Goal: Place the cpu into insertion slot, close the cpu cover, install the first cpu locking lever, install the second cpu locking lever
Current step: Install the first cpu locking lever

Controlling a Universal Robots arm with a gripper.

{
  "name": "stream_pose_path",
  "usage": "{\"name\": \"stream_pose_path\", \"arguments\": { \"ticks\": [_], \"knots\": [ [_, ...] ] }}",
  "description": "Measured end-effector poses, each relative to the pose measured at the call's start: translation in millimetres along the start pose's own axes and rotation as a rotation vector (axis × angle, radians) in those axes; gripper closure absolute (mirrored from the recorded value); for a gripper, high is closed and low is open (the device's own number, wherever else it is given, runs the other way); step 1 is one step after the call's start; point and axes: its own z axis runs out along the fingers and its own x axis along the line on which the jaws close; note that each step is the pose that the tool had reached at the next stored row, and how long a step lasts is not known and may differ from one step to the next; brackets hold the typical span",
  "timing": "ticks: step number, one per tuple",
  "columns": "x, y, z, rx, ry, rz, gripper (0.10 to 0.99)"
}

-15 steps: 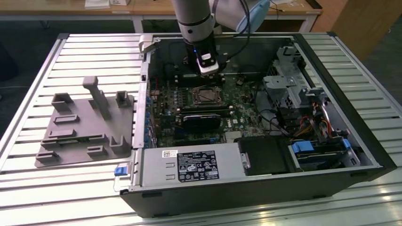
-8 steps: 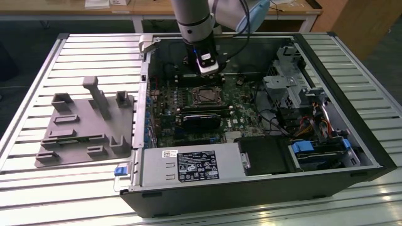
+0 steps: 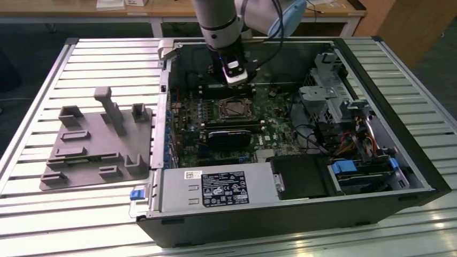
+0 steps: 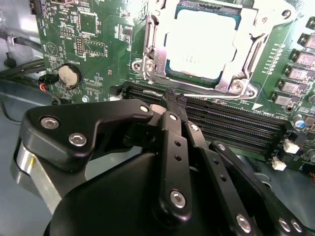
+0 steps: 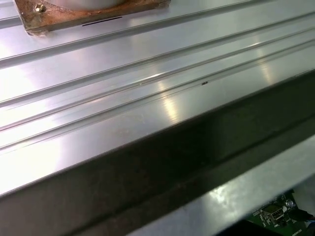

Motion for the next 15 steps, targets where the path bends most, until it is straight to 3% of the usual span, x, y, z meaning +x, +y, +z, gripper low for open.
{"name": "stream_pose_path", "arguments": {
  "ticks": [11, 15],
  "knots": [
    [1.1, -0.5, 0.2, -0.003, -0.0051, -0.003, 0.98],
    [1.5, -0.8, 1.0, -0.006, -0.0128, -0.004, 0.98]
  ]
}}
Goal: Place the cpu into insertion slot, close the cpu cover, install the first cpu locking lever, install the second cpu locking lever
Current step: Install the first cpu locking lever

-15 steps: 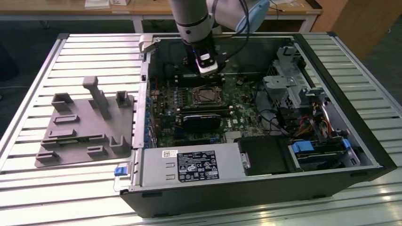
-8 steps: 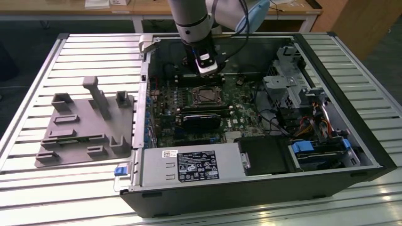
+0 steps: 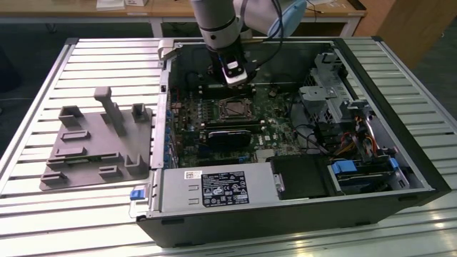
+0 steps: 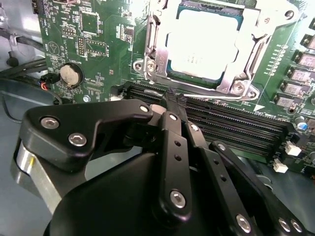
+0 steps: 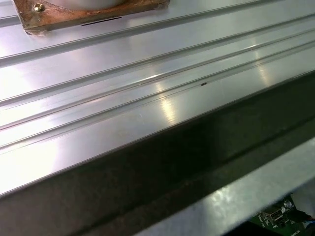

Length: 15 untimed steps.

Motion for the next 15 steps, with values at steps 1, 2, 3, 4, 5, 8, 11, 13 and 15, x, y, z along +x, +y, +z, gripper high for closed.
{"name": "stream_pose_path", "arguments": {
  "ticks": [1, 2, 3, 4, 5, 8, 11, 13, 15],
  "knots": [
    [0.1, -0.1, 0.2, -0.001, -0.0013, 0.0, 0.98],
    [0.1, -0.1, 0.5, -0.001, -0.0027, 0.0, 0.98],
    [0.2, -0.2, 0.8, -0.002, -0.0042, 0.0, 0.98],
    [0.3, -0.2, 1.0, -0.002, -0.0054, 0.0, 0.98],
    [0.3, -0.2, 1.2, -0.003, -0.0059, 0.0, 0.98],
    [0.4, -0.3, 1.5, -0.003, -0.0069, -0.001, 0.98],
    [0.5, -0.4, 2.0, -0.004, -0.0083, -0.001, 0.98],
    [0.6, -0.6, 2.6, -0.004, -0.0099, -0.001, 0.98],
    [0.7, -0.7, 3.0, -0.005, -0.0104, -0.002, 0.98]
  ]
}}
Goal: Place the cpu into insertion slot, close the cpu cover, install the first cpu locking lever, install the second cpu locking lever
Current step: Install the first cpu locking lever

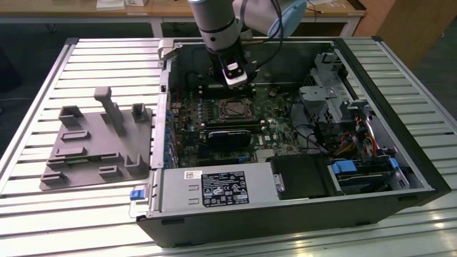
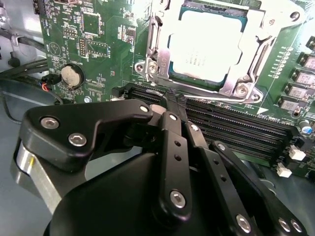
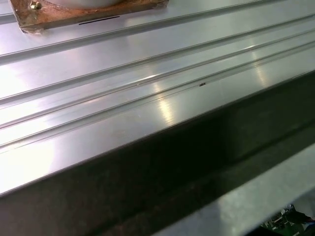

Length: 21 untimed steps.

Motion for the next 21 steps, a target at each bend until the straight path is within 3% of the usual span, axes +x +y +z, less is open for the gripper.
{"name": "stream_pose_path", "arguments": {
  "ticks": [21],
  "knots": [
    [0.5, -3.8, 6.4, -0.002, 0.0015, -0.009, 0.98]
  ]
}}
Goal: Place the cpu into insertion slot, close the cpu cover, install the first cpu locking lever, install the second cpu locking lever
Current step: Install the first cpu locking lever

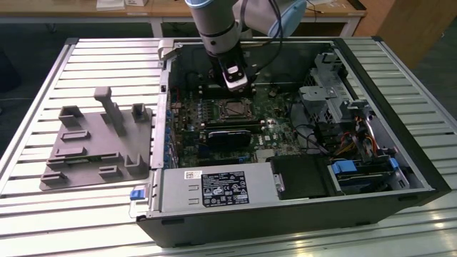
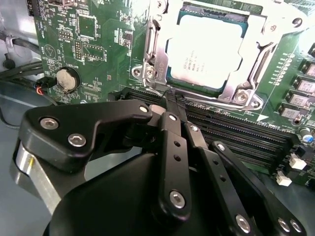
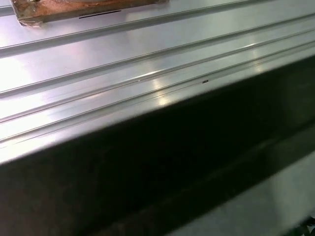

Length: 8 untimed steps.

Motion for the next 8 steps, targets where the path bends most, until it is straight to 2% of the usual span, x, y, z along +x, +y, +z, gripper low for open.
{"name": "stream_pose_path", "arguments": {
  "ticks": [8],
  "knots": [
    [0.3, -0.8, 2.2, -0.001, 0.0008, -0.004, 0.98]
  ]
}}
